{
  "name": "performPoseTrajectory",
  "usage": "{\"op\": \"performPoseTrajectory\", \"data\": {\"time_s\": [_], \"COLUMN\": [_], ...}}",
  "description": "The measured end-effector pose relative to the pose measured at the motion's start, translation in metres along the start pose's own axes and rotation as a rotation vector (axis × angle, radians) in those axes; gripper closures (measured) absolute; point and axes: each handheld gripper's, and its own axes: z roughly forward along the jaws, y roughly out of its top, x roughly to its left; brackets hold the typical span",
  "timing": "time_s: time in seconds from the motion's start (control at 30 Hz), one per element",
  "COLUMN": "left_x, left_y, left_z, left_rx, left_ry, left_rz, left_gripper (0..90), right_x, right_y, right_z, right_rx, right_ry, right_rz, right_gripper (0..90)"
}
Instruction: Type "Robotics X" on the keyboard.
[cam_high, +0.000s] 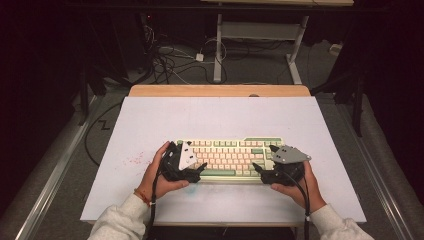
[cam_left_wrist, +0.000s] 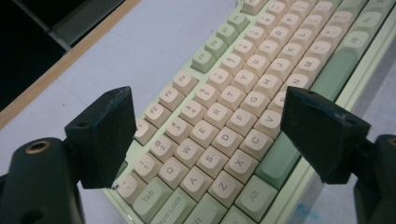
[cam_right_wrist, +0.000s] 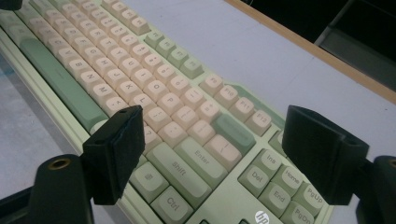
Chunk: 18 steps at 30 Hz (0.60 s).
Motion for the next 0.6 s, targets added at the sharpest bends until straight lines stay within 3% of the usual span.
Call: {"op": "performPoseTrajectory", "data": {"time_s": [0.27,0.6], "left_x": [-0.003,-0.004], "left_y": [0.000,-0.005], "left_z": [-0.009,-0.019], "left_rx": [-0.012,-0.026], "left_ry": [0.012,0.024], "left_rz": [0.024,0.039], "left_gripper": [17.0,16.9], "right_x": [0.004,0.006], "right_y": [0.004,0.004], "right_z": [-0.009,-0.021], "right_rx": [-0.024,-0.040], "right_ry": [-0.036,-0.051], "right_rz": [-0.033,-0.039], "right_gripper": [20.8,20.6]}}
